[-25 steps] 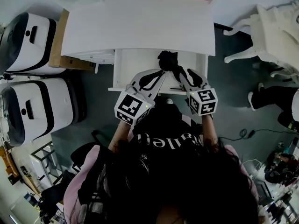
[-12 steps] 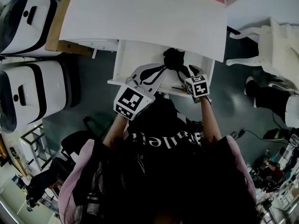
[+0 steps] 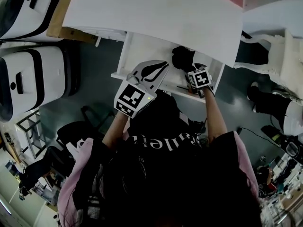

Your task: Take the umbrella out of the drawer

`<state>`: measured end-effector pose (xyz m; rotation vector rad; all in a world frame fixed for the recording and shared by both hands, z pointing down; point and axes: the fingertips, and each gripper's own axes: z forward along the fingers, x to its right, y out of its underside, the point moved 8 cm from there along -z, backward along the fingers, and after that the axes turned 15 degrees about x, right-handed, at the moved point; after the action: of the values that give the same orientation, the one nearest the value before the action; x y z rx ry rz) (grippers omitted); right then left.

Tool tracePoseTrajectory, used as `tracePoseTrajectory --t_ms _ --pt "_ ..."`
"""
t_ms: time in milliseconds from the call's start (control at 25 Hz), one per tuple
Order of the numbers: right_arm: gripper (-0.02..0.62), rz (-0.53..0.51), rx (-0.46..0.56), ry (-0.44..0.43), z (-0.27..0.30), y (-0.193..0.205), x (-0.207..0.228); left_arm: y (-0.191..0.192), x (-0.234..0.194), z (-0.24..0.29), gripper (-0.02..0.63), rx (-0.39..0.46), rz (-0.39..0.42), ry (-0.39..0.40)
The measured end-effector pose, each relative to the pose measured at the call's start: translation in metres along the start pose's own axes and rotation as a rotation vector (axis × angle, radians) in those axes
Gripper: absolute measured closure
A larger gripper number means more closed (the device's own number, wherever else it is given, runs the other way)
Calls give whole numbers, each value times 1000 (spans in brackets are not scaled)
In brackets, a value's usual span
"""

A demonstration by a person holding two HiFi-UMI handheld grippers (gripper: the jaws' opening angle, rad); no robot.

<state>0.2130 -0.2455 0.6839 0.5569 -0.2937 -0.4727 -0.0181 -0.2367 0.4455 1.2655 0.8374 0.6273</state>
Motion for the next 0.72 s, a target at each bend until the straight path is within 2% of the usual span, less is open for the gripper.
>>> tracePoseTrajectory --t_ms 120,280,520,720 --pt "330 45 -19 -10 11 -2 -1 3 -4 -2 581 -10 -4 -15" --pt "328 22 -56 15 25 0 -1 7 -8 -9 581 -30 -15 -42" --pt "318 63 -80 -23 43 5 -2 15 -12 -19 581 -59 -21 -63" --pt "318 54 -103 -25 51 6 -5 17 -13 -21 581 -64 -23 -66"
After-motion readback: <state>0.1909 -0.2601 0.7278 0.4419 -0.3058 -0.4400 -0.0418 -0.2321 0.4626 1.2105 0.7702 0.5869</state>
